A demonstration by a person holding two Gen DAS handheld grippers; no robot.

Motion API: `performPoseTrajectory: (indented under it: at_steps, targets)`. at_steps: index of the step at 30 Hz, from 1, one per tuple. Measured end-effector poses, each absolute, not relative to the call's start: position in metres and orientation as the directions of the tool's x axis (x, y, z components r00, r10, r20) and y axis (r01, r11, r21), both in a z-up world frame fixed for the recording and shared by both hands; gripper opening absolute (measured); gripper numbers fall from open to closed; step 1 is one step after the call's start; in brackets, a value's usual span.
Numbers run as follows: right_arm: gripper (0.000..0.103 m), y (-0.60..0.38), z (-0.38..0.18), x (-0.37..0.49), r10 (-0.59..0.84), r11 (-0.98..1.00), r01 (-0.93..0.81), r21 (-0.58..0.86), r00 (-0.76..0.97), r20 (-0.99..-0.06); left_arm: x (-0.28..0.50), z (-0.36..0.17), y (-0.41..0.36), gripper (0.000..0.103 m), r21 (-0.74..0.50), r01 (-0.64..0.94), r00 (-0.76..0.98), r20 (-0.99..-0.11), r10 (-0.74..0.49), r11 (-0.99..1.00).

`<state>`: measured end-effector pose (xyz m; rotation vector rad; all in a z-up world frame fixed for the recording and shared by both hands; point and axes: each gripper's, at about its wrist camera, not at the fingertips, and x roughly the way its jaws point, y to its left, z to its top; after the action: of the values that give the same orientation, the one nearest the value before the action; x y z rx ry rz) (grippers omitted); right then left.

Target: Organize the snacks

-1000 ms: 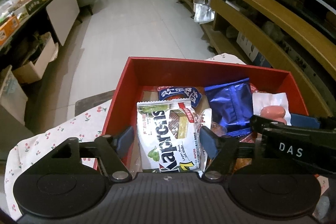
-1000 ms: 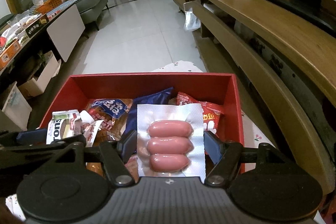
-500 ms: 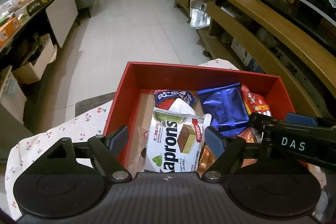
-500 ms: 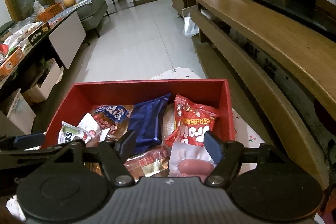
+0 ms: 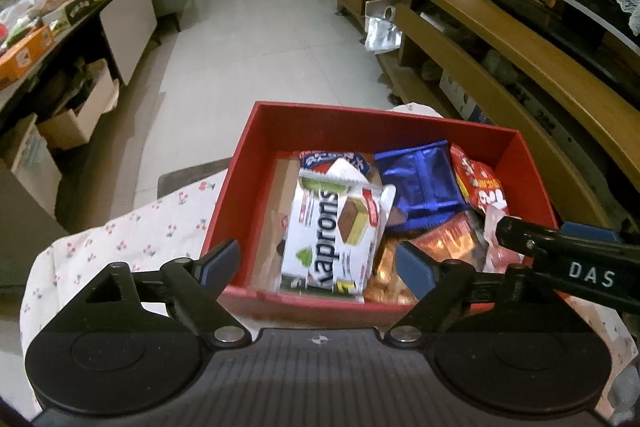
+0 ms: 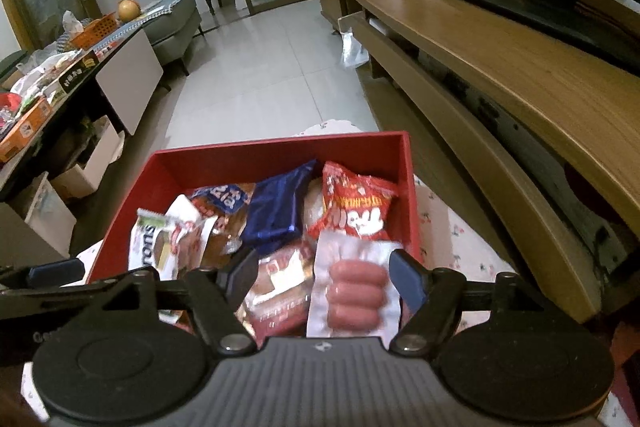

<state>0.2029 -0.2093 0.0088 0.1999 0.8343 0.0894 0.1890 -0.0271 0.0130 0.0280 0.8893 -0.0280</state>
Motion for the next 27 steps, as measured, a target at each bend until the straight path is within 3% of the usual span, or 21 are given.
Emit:
performPoseTrajectory:
  at_steps: [10,27]
  targets:
    - [0.086,-0.210,0.027,0.143,0.180,0.973,-0.024,0.231,0.706,-0.685,0.144,0.025,-0.020,0.103,0.032,0.008,0.673,-0.740,0.019,0.999]
    - [0.087,-0.207,0.019,0.081,0.177,0.977,-0.036,0.209,0.684,-0.708,0.092,0.010,-0.015,0.103,0.024,0.004,0.639,-0.769,0.016,1.000]
